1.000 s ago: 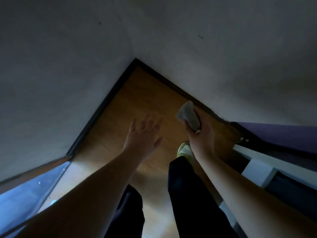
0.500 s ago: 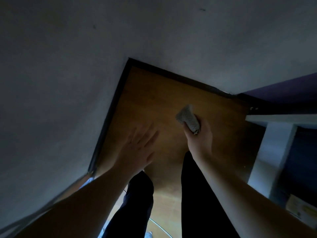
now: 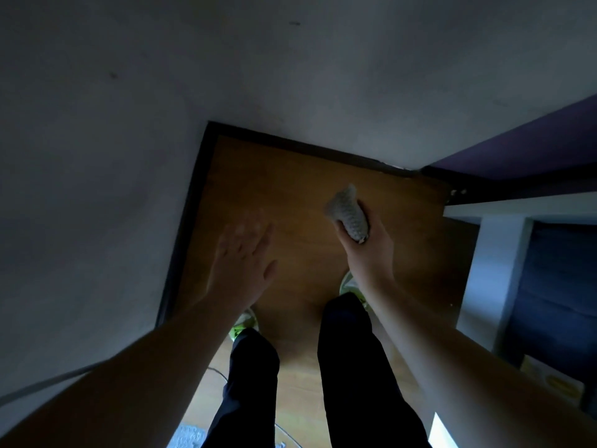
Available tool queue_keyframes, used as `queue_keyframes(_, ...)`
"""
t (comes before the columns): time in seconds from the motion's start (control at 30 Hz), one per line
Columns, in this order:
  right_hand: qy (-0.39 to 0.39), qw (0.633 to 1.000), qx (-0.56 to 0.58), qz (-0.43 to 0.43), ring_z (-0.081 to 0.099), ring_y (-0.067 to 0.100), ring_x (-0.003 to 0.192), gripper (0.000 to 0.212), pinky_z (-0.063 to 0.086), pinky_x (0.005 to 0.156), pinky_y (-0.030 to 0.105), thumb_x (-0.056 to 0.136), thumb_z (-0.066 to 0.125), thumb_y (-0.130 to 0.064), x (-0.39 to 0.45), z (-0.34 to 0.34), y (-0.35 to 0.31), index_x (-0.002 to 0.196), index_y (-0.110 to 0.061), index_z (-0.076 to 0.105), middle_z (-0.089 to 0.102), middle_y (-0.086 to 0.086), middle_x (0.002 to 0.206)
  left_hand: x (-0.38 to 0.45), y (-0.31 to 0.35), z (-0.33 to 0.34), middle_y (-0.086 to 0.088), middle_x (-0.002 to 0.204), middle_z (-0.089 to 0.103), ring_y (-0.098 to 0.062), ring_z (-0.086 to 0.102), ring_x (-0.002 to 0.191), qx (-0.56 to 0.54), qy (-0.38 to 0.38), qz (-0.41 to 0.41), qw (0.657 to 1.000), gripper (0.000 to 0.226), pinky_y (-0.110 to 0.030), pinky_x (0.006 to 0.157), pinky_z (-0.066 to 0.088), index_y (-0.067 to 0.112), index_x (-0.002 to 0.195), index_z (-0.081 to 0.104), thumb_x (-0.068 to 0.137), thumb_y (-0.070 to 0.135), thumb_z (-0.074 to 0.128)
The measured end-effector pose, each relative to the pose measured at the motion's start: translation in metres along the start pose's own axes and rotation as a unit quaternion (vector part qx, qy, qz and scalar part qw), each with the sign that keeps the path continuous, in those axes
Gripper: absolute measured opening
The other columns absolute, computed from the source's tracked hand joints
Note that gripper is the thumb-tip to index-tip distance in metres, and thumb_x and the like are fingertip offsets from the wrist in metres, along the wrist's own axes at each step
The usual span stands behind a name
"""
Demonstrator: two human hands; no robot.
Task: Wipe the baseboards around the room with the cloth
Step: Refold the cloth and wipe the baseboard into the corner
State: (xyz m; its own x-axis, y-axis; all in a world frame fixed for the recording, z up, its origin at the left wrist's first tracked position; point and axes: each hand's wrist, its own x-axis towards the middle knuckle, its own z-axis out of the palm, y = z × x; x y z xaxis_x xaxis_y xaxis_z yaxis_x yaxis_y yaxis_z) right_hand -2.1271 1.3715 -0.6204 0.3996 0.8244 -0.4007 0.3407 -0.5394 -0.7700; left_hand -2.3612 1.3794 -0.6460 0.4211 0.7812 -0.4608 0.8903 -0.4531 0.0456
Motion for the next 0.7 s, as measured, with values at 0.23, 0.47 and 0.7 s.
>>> queue_keyframes(0.23,0.028,1.0,-0.013,-0.001,0.06,-0.001,0.101,0.049,0.045,0.081,0.003,0.088,0.07,-0.032,0.017,-0.041,0.005,0.135,-0.021,0.056,0.064,-0.012,0.116,0.02,0.003,-0.016,-0.011,0.165,0.008,-0.036,0.013,0.15,-0.028,-0.035,-0.061,0.997,0.072,-0.052,0.116,0.024,0.024,0.157,0.004,0.096,0.051,0.031)
queue_keyframes(0.47,0.008,1.0,-0.024,0.001,0.057,-0.003,0.106,0.053,0.039,0.079,-0.004,0.09,0.069,-0.03,0.036,-0.03,-0.007,0.139,-0.022,0.052,0.061,-0.013,0.121,0.038,0.0,-0.015,-0.009,0.166,-0.001,-0.033,0.006,0.152,-0.064,-0.032,-0.067,0.995,0.075,-0.049,0.119,0.02,0.022,0.158,-0.005,0.099,0.055,0.028)
queue_keyframes(0.7,0.025,0.999,-0.046,-0.003,0.06,-0.008,0.086,0.04,0.04,0.066,-0.001,0.09,0.069,-0.036,0.053,0.034,-0.004,0.127,-0.026,0.059,0.063,-0.014,0.102,0.05,-0.071,0.02,-0.009,0.165,0.014,-0.033,0.017,0.15,-0.032,-0.003,-0.012,0.999,0.077,-0.051,0.118,0.018,0.019,0.158,0.013,0.096,0.055,0.04)
